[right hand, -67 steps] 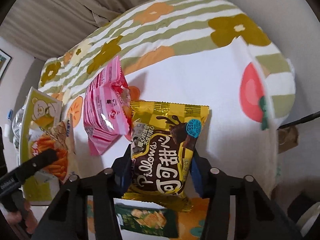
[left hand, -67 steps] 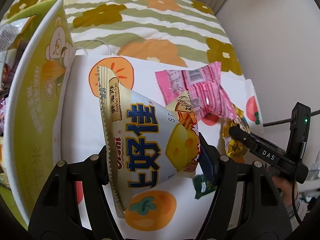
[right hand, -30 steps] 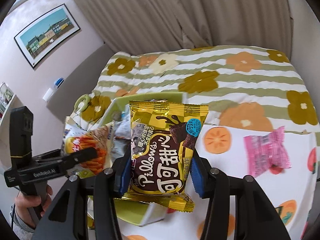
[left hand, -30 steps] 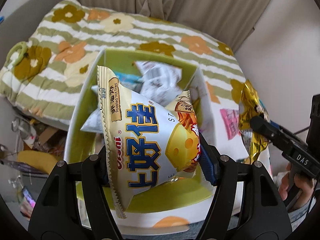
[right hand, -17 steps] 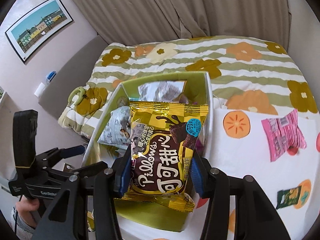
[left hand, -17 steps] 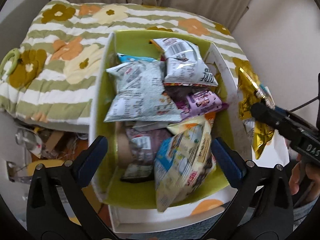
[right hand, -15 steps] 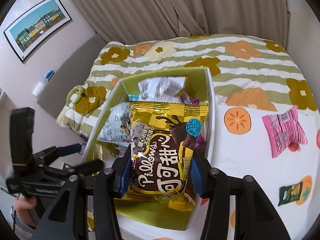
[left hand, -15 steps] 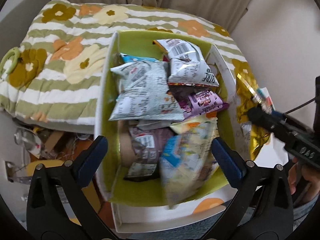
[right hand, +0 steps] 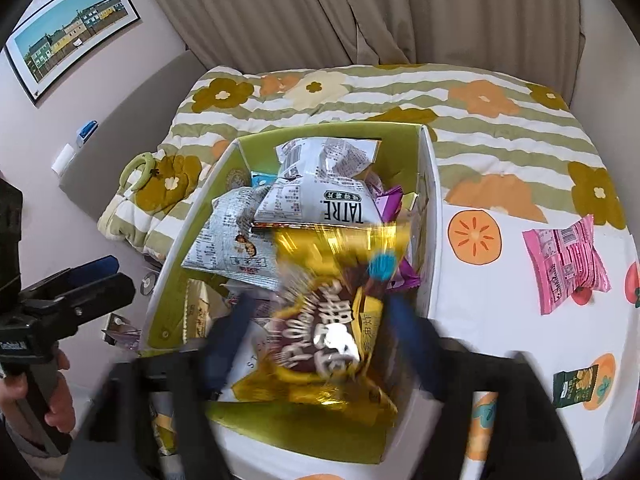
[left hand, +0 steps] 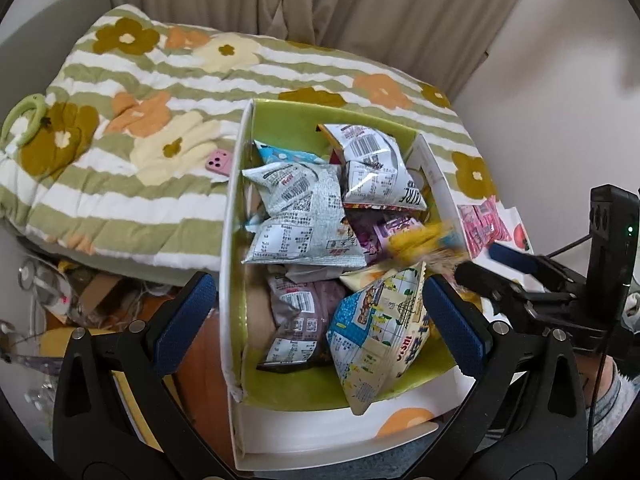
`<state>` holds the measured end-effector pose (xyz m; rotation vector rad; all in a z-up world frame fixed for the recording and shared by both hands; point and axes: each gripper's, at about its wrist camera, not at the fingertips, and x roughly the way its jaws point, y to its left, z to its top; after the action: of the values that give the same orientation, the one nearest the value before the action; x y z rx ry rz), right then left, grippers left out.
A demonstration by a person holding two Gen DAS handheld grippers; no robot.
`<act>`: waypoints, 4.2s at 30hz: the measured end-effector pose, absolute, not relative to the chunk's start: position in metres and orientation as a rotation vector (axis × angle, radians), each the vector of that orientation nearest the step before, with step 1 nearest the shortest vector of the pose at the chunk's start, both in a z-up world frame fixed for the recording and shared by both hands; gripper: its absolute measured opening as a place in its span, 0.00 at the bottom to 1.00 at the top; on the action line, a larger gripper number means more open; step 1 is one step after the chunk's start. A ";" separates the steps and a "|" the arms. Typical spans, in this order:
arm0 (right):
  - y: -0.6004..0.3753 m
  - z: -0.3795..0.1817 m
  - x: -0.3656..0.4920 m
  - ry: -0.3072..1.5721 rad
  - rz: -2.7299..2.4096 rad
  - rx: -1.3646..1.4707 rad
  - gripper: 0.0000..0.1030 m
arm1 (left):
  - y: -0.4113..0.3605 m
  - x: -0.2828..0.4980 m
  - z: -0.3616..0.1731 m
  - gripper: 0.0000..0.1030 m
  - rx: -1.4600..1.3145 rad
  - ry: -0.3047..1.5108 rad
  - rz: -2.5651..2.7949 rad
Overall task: Organize snacks
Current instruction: 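Lower the yellow Pillows bag into the box and open the right gripper, then grasp the pink wafer packet with the left gripper while the right grasps the green cracker packet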
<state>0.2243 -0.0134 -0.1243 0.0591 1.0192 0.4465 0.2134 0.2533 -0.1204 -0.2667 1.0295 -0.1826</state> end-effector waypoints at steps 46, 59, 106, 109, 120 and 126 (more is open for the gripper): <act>-0.251 -0.052 0.121 0.746 0.216 0.078 0.98 | -0.009 0.164 -0.055 1.00 -0.072 0.889 -0.318; -0.340 -0.099 0.130 0.837 0.105 0.131 0.98 | -0.129 0.247 -0.104 1.00 0.168 1.033 -0.465; -0.280 -0.281 0.208 1.121 0.010 0.037 0.69 | -0.249 0.419 -0.292 0.77 0.670 1.289 -0.785; -0.283 -0.281 0.213 1.116 0.018 0.055 0.63 | -0.250 0.416 -0.289 0.74 0.659 1.293 -0.801; -0.305 -0.254 0.199 1.081 0.009 0.120 0.62 | -0.251 0.403 -0.254 0.67 0.595 1.279 -0.785; -0.321 -0.215 0.189 1.008 0.019 0.115 0.62 | -0.247 0.384 -0.197 0.67 0.550 1.196 -0.752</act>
<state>0.1895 -0.3207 -0.2154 0.1150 1.0078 0.0186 0.3836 -0.2471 -0.1974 0.5497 1.1958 -0.7525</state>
